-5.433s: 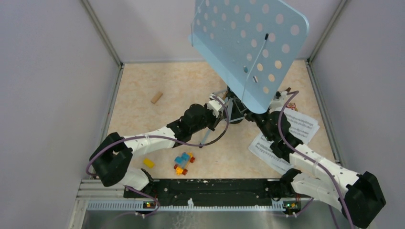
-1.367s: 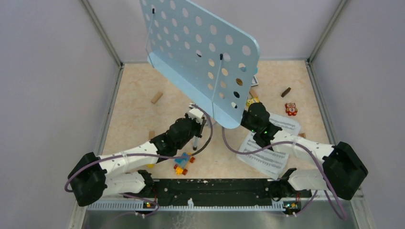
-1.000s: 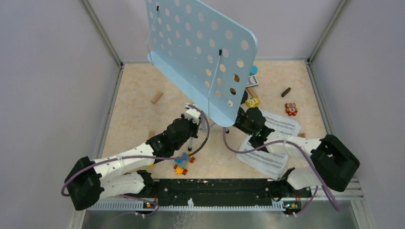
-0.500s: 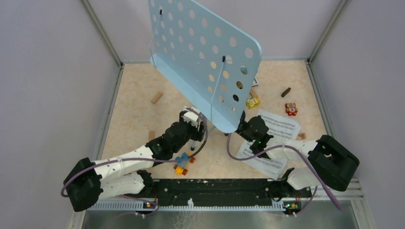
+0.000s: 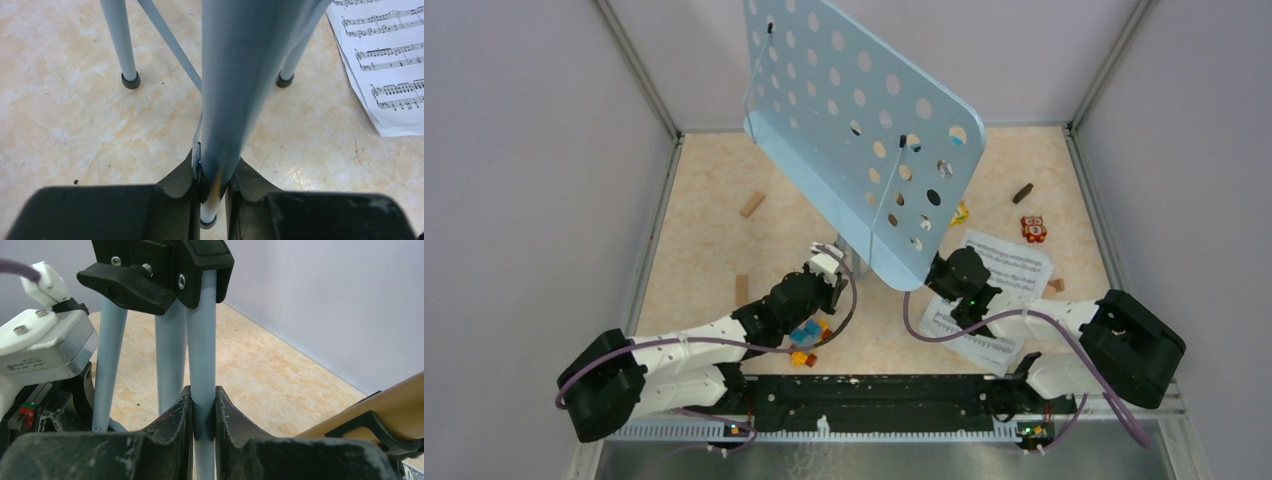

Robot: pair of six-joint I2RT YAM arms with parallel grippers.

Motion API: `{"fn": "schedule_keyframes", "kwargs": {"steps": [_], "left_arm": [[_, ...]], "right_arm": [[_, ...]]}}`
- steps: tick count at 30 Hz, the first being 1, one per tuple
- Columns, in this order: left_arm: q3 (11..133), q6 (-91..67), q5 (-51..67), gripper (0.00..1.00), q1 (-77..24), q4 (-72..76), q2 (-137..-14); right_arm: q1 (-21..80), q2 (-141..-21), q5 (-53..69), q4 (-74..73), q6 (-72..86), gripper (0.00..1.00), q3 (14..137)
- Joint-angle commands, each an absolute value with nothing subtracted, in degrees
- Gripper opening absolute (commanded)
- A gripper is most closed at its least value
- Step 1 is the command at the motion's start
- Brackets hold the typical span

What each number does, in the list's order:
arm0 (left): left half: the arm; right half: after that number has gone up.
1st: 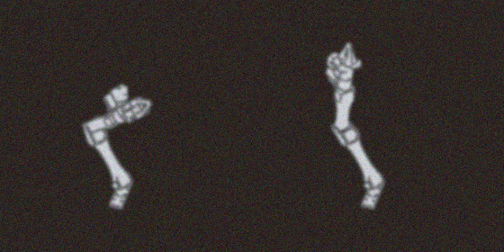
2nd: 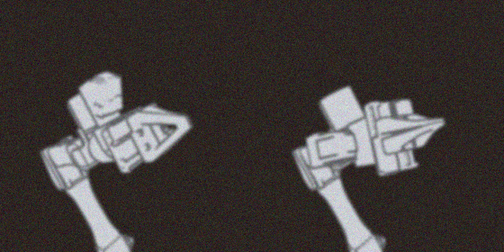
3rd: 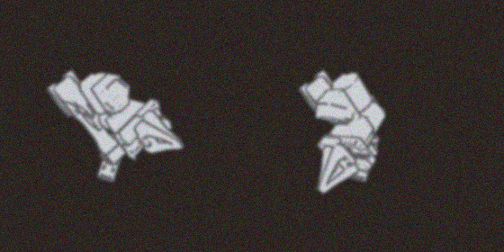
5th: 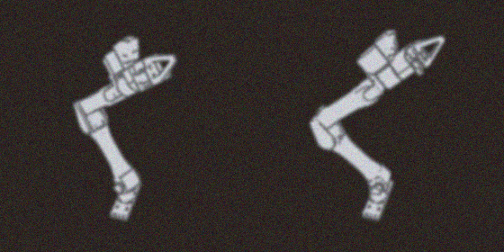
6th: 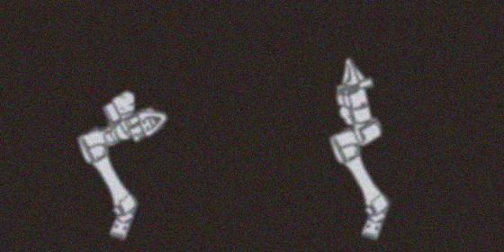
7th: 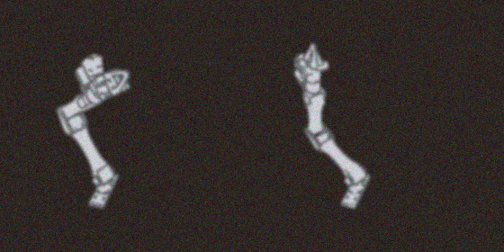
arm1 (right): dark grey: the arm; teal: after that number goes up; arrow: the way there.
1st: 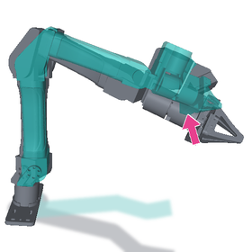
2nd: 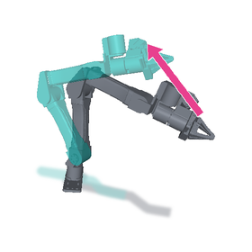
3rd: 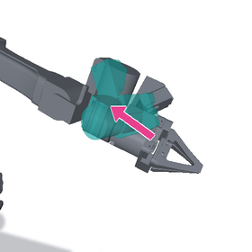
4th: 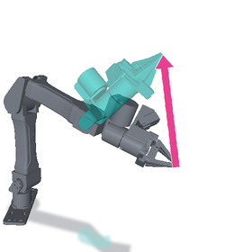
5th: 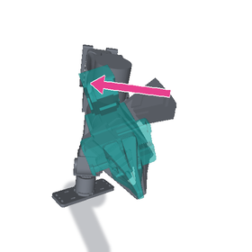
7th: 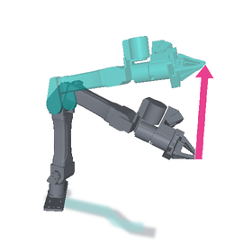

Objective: Pack up the instrument practice props

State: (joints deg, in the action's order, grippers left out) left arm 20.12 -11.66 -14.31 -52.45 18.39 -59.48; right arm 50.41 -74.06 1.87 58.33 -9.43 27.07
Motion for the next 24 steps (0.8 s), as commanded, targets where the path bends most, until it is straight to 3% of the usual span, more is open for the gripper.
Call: {"fn": "schedule_keyframes", "kwargs": {"steps": [1,3,12,24], "left_arm": [[19.85,-13.99,-14.35,0.08,-51.81,23.65,-63.22],[19.86,-14.55,-14.66,0.00,-51.80,24.47,-64.05],[18.89,-13.87,-13.16,0.00,-51.86,27.02,-64.31],[22.08,-8.66,-8.76,0.00,-51.86,24.32,-66.75]], "right_arm": [[51.06,-70.97,3.10,52.44,-5.74,0.16,27.63],[51.06,-69.43,3.57,50.45,-6.44,0.25,27.39],[51.06,-62.07,5.32,48.79,-5.94,0.77,23.72],[51.06,-66.37,-2.09,58.52,7.92,0.84,28.58]]}}
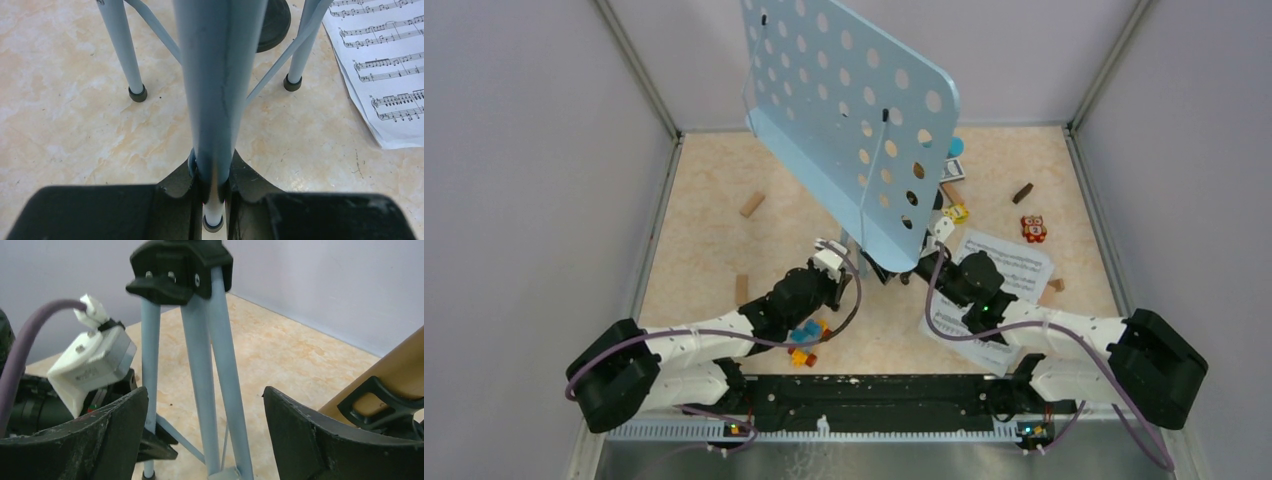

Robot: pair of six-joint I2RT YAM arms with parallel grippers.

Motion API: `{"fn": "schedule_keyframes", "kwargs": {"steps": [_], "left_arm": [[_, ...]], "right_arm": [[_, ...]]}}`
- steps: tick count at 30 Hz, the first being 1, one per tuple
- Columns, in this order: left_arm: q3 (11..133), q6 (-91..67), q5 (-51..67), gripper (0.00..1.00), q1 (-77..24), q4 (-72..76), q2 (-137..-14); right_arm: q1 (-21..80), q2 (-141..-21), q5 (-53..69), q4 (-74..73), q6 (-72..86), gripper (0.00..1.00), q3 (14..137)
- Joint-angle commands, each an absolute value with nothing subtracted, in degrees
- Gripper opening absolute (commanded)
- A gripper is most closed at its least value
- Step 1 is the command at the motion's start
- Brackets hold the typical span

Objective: Pack up the instrument practice props

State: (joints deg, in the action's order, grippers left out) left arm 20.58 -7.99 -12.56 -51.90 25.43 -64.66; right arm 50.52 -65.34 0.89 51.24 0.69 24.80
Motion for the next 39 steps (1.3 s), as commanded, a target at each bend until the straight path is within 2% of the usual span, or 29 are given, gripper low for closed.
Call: {"fn": "schedule_keyframes", "kwargs": {"steps": [1,5,14,18,20,25,29,31,32,34,35,36,38,39], "left_arm": [[22.06,-8.81,-8.64,0.00,-51.86,24.57,-67.01],[22.68,-9.84,-8.42,0.01,-51.86,24.76,-68.99],[23.06,-10.70,-7.68,0.12,-51.93,25.00,-70.84],[23.39,-10.37,-7.64,0.17,-51.94,24.09,-70.86],[23.31,-10.44,-7.71,0.23,-51.94,23.79,-70.74],[22.51,-10.79,-7.67,0.47,-51.94,22.90,-69.38],[21.07,-11.78,-7.80,0.62,-51.94,22.82,-66.90],[20.20,-12.24,-8.26,0.70,-51.99,22.84,-65.55],[19.80,-12.36,-8.52,0.72,-51.95,22.88,-64.89],[18.92,-12.52,-9.27,0.74,-51.94,23.05,-63.50],[18.56,-12.56,-9.68,0.75,-51.94,23.34,-62.56],[18.17,-12.57,-10.02,0.77,-51.94,23.65,-61.93],[17.67,-12.61,-11.02,0.91,-51.95,24.50,-60.77],[17.52,-12.46,-11.13,0.95,-51.94,24.85,-60.36]], "right_arm": [[51.05,-66.83,-2.55,60.25,9.11,0.84,28.80],[51.36,-69.44,-5.04,64.07,13.54,0.85,30.60],[53.97,-74.30,-7.40,65.36,13.89,0.86,33.86],[54.84,-77.01,-12.77,62.87,12.25,0.86,35.62],[55.24,-78.52,-15.32,61.55,10.32,0.86,36.61],[55.98,-82.53,-17.83,59.00,7.05,0.86,37.79],[56.17,-84.91,-17.59,59.17,7.12,0.86,37.91],[56.25,-85.70,-17.37,58.85,7.12,0.79,38.21],[56.27,-85.90,-17.07,58.62,7.05,0.73,38.37],[56.25,-85.75,-15.97,58.59,6.63,0.53,38.51],[56.29,-85.59,-14.89,58.81,6.22,0.38,38.57],[56.27,-85.40,-13.61,58.88,5.71,0.27,38.77],[56.29,-84.84,-10.63,58.82,5.04,0.07,39.20],[56.33,-84.65,-9.46,58.65,4.60,0.01,39.54]]}}
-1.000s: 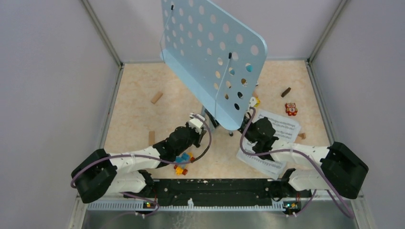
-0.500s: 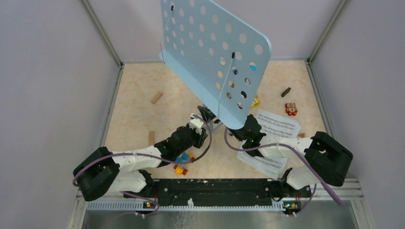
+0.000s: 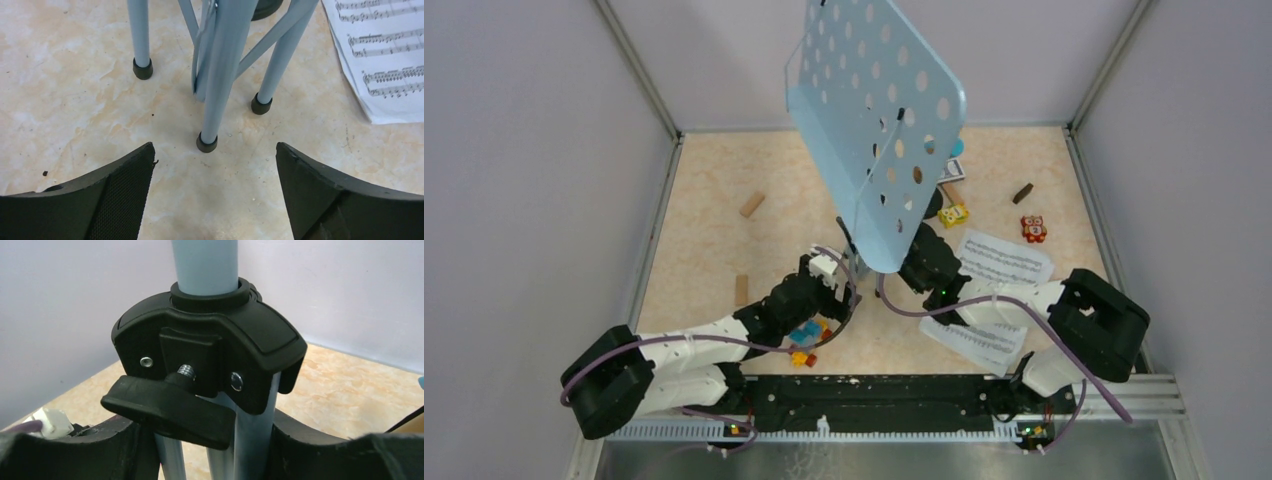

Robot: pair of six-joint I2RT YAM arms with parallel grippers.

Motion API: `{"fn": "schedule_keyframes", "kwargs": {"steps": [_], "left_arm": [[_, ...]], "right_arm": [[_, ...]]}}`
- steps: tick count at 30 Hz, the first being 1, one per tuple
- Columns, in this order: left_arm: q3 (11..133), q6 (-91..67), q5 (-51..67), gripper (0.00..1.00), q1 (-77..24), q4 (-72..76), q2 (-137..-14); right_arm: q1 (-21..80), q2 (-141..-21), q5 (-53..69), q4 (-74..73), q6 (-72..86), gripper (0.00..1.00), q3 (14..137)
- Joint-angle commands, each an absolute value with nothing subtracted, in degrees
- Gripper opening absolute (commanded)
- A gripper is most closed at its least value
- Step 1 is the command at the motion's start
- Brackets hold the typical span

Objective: Pack up the instrument practice props

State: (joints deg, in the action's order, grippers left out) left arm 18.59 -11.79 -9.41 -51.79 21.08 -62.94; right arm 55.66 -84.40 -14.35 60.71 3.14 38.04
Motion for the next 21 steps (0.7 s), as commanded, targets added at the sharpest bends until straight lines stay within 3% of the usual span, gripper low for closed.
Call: {"fn": "schedule_keyframes", "kwargs": {"steps": [1,10,21], "left_arm": [[17.49,-12.18,-11.32,0.97,-51.97,25.32,-60.10],[17.88,-8.20,-10.15,0.99,-51.94,33.73,-62.05],[24.66,-8.40,-17.50,0.99,-51.95,39.98,-75.96]], "right_arm": [[56.38,-84.35,-8.29,58.25,4.31,0.00,39.91],[56.43,-81.51,-0.58,56.45,3.68,0.00,41.18],[56.43,-75.71,4.65,52.60,11.86,0.00,43.71]]}}
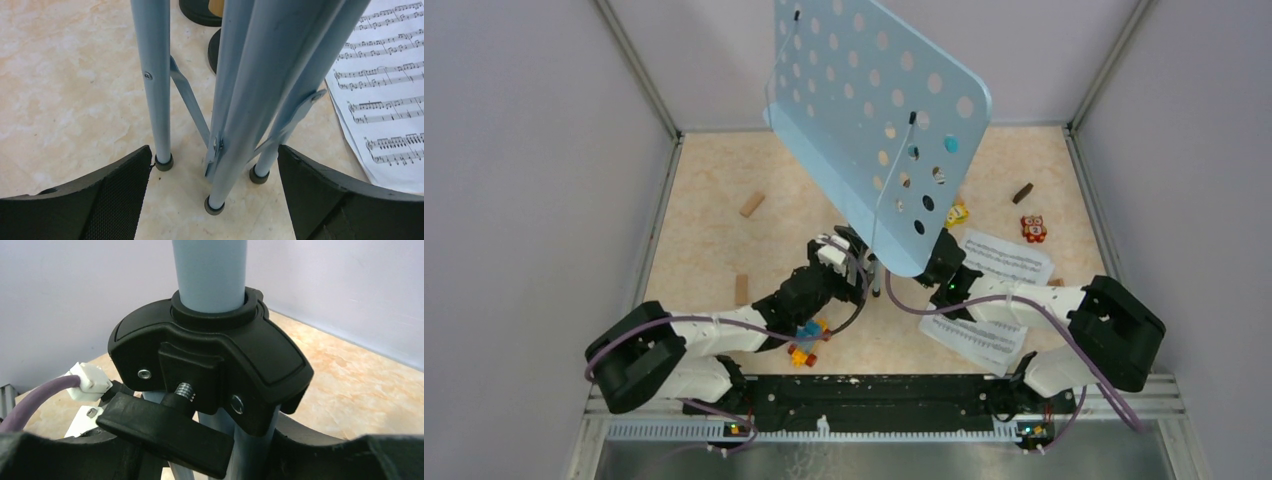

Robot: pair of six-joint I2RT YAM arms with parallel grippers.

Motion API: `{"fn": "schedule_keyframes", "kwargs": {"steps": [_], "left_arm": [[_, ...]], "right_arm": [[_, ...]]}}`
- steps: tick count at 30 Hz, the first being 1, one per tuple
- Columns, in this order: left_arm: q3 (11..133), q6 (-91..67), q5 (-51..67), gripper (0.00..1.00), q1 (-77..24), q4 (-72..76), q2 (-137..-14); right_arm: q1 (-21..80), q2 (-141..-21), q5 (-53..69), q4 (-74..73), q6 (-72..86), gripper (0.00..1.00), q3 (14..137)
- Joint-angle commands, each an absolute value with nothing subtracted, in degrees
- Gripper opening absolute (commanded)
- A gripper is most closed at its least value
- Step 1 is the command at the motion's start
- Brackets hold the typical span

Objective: Pack up the instrument practice props

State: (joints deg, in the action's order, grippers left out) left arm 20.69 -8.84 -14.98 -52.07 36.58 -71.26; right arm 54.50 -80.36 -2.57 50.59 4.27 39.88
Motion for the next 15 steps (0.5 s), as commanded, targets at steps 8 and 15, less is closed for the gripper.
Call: {"fn": "schedule_keyframes", "kwargs": {"steps": [8,15], "left_arm": [[25.88,-5.60,-12.09,0.99,-51.94,45.64,-78.40],[20.38,1.95,-9.89,0.99,-51.94,55.10,-75.66]], "right_arm": [[56.43,-73.59,7.96,50.44,11.77,0.00,42.89],[56.41,-72.72,7.94,50.26,12.44,0.00,41.97]]}}
